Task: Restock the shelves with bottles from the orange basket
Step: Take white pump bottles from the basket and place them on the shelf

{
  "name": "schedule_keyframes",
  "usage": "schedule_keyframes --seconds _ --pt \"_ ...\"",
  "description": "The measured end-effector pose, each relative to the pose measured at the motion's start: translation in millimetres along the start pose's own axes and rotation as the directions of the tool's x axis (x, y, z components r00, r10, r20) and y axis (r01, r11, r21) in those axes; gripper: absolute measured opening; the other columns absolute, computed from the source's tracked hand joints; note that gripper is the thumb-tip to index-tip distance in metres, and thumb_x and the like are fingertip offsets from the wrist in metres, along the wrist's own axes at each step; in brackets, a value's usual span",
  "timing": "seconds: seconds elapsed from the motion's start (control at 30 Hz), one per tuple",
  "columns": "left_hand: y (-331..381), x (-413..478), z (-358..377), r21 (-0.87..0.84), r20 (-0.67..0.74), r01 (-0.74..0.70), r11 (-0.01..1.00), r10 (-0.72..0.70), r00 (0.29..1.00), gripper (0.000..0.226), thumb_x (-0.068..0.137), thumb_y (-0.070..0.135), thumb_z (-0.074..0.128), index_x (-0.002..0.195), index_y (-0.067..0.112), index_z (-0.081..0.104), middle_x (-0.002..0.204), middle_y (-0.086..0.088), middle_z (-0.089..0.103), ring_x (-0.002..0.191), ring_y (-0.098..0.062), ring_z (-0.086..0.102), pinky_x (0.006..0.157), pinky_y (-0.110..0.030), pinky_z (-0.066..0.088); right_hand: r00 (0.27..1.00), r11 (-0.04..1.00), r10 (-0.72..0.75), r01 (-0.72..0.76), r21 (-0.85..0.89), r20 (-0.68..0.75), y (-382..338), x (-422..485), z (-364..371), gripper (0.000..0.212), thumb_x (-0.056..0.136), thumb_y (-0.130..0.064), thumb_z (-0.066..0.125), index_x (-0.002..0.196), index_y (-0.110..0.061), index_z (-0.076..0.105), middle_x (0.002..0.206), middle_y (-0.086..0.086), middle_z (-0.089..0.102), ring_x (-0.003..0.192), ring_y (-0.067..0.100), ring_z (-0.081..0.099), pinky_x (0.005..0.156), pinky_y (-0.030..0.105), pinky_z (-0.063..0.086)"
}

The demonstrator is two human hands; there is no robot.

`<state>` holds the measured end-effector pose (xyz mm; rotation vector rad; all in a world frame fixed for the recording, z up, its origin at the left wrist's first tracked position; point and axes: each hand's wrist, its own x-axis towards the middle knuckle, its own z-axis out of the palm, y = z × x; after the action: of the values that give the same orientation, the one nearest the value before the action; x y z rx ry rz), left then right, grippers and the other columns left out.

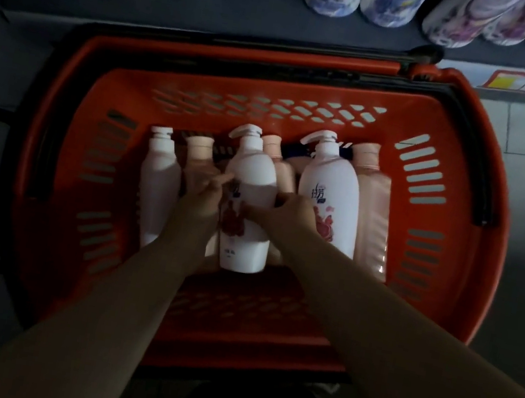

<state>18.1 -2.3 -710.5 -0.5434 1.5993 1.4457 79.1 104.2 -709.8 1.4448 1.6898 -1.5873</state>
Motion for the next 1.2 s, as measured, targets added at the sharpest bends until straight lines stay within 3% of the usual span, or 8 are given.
schedule_keyframes --seconds 0.17,0.3,0.4,0.53,0.63,0.73,0.93,1.2 --pt "4 -5 4 -0.009 -0.002 0.065 0.998 -0.065 0.998 0.032 0.104 0.027 0.035 0.122 0.015 0.057 0.111 -0.008 0.067 0.096 -0.022 0.066 0.071 -0.035 0.057 1.0 0.997 0.001 0.0 -0.075 0.006 2 -3 -3 0.055 0.071 -0.032 0.081 0.113 -0.002 0.062 0.105 0.011 0.068 0.093 0.026 0.066 0.082 0.042 0.057" --pt "1 -7 12 0.054 -0.013 0.104 0.993 -0.104 0.995 0.031 0.105 0.013 0.026 0.088 0.005 0.051 0.088 -0.012 0.053 0.08 -0.022 0.053 0.072 -0.033 0.047 0.995 0.988 -0.066 0.055 -0.147 -0.072 3 -3 8 0.054 0.075 -0.038 0.075 0.114 -0.006 0.055 0.107 0.009 0.064 0.097 0.027 0.062 0.083 0.044 0.054" --pt "5 -8 14 0.097 0.041 0.077 0.992 -0.081 0.996 0.029 0.105 0.016 0.028 0.104 0.008 0.055 0.085 -0.003 0.055 0.081 -0.021 0.055 0.061 -0.027 0.048 0.99 0.984 -0.093 0.075 -0.159 -0.108 6 -5 11 0.05 0.079 -0.036 0.072 0.115 -0.006 0.053 0.102 0.004 0.059 0.093 0.021 0.058 0.077 0.038 0.051" --pt "10 -19 13 0.235 0.066 0.007 0.972 -0.024 0.998 0.032 0.102 0.009 0.034 0.128 0.018 0.05 0.097 -0.001 0.06 0.076 -0.014 0.059 0.056 -0.02 0.052 0.999 1.0 0.002 -0.001 0.027 -0.043 8 -13 -10 0.041 0.073 -0.032 0.079 0.1 -0.005 0.062 0.097 0.008 0.068 0.086 0.023 0.066 0.075 0.039 0.058" --pt "19 -31 16 0.273 0.023 -0.02 0.962 0.014 1.0 0.035 0.099 0.009 0.039 0.131 0.019 0.049 0.128 -0.018 0.056 0.107 -0.033 0.059 0.079 -0.036 0.053 0.99 0.951 0.071 -0.104 0.291 0.122 7 -34 -32 0.036 0.075 -0.023 0.08 0.101 -0.002 0.065 0.101 0.013 0.07 0.09 0.029 0.07 0.073 0.044 0.06" --pt "35 -54 17 0.24 0.061 0.02 0.971 -0.036 0.998 0.029 0.096 0.023 0.05 0.125 0.025 0.054 0.113 -0.008 0.066 0.091 -0.023 0.063 0.073 -0.038 0.052 0.982 0.93 0.013 -0.082 0.36 0.19 -9 -65 -57 0.029 0.081 -0.021 0.075 0.1 -0.001 0.065 0.1 0.011 0.071 0.083 0.021 0.07 0.061 0.035 0.06" --pt "89 -115 27 0.185 0.208 0.005 0.983 -0.044 0.977 0.01 0.095 0.02 0.055 0.088 0.018 0.063 0.072 0.004 0.07 0.072 -0.018 0.062 0.078 -0.041 0.05 0.97 0.918 -0.128 0.037 0.395 0.209 -52 -129 -103 0.031 0.086 -0.019 0.068 0.113 -0.004 0.064 0.102 0.011 0.073 0.09 0.02 0.071 0.07 0.031 0.057" --pt "176 -205 64 0.164 0.371 -0.148 0.975 0.078 0.925 0.009 0.089 0.019 0.06 0.097 0.015 0.063 0.079 0.003 0.071 0.073 -0.015 0.065 0.062 -0.035 0.057 0.945 0.867 -0.306 0.227 0.443 0.114 -110 -217 -163 0.011 0.09 -0.014 0.06 0.097 -0.013 0.069 0.09 0.003 0.075 0.083 0.015 0.069 0.075 0.033 0.058"
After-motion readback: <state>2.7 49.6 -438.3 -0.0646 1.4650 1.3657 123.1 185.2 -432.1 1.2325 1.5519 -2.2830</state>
